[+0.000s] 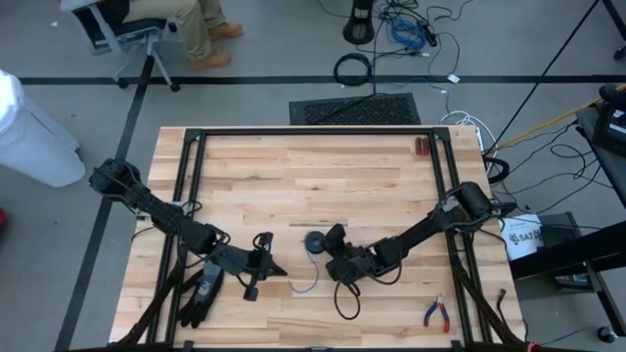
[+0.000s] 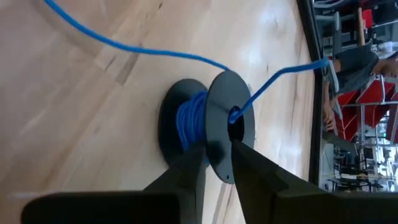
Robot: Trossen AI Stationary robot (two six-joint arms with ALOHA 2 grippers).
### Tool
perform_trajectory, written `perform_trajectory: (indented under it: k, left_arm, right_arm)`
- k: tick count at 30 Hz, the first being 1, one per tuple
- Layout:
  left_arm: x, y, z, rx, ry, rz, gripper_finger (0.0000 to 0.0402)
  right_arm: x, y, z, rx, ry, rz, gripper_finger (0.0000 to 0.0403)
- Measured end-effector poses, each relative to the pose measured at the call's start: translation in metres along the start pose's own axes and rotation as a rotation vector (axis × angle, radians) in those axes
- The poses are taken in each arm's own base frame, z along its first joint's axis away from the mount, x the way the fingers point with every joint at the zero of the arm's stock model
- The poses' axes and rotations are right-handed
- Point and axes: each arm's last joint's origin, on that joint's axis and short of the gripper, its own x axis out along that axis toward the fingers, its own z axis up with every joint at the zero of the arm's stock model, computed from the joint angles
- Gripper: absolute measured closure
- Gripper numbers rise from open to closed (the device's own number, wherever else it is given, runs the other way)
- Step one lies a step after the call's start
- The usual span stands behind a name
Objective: Coil cords
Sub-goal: Uncoil the blue wire from the spool
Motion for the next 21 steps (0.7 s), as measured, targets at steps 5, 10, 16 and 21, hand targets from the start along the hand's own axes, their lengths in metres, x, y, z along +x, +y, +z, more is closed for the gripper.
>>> perform_trajectory:
  k: [5, 10, 16, 21]
  left_arm:
    - [0.000, 0.000, 0.000, 0.000, 0.001, 0.000, 0.0400]
    - [0.000, 0.000, 0.000, -0.001, 0.001, -0.001, 0.0400]
    - [0.000, -0.001, 0.000, 0.001, 0.001, -0.005, 0.0400]
    - [0.000, -0.001, 0.000, 0.000, -0.004, 0.003, 0.0400]
  right_arm:
    - [0.001, 0.000, 0.001, 0.021, -0.010, -0.012, 0.0389]
    - [0.000, -0.002, 0.002, 0.060, -0.014, -0.032, 0.0398]
    - [-0.006, -0.002, 0.007, 0.077, -0.039, -0.048, 0.0401]
    - [-0.021, -0.009, 0.013, 0.129, -0.080, -0.058, 0.0402]
